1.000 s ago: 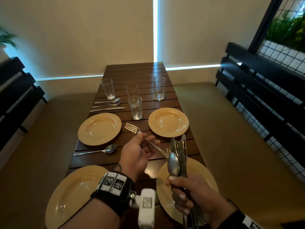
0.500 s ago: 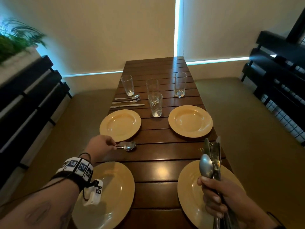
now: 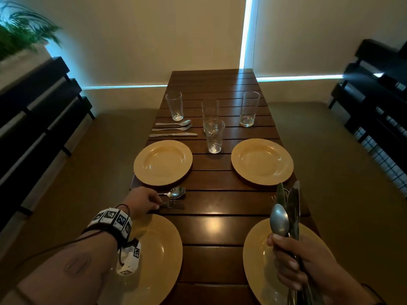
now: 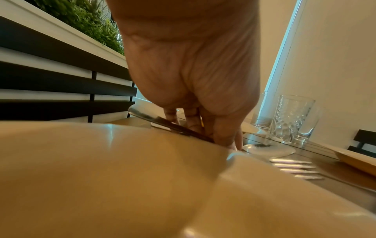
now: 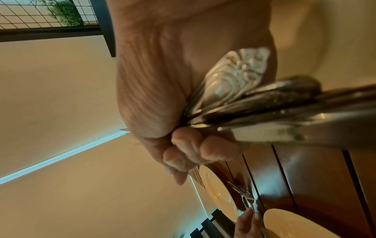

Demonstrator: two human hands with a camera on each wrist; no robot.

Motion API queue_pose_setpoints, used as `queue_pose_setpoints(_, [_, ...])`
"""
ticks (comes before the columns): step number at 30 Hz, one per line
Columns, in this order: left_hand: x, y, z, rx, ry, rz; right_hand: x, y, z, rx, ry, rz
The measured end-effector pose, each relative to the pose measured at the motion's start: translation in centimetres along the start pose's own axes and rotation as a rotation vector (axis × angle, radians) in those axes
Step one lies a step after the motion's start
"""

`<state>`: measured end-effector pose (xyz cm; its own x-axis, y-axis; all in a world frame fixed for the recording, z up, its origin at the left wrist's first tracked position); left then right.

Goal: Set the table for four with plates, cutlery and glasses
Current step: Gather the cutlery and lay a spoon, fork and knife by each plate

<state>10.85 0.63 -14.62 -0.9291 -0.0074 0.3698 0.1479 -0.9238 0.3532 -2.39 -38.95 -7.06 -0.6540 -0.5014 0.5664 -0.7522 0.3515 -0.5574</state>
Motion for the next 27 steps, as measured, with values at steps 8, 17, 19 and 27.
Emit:
queue_pose_setpoints(8, [-0.8, -0.3, 0.2, -0.021, 0.066, 0.016, -0.7, -0.1, -0.6, -0.002, -0.002, -0.001])
queue_pose_setpoints(17, [-1.1, -0.2, 0.6, -0.028, 0.074, 0.027, -1.3, -0.1, -1.3, -0.002, -0.023, 0.002])
queue_pose_setpoints(19, [-1.1, 0.1, 0.7, -0.036, 0.088, 0.025, -1.4, -0.1, -1.5, -0.001, -0.035, 0.0])
queue_pose_setpoints(27, [1.1, 3.3, 2.7, -0.029, 0.167, -0.019, -0.9, -0.5, -2.4, 0.042, -0.023, 0.031])
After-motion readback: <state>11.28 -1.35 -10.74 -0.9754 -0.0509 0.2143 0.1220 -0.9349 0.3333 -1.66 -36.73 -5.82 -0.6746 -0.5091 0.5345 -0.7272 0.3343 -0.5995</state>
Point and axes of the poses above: each hand's wrist, its own x-axis away from the middle knuckle, its own z-axis out of the back of the hand, y = z × x, the point moved 8 cm from there along -x, towards the middle knuckle, and after that the axes turned 3 degrees about -z, right-handed, at the moved point
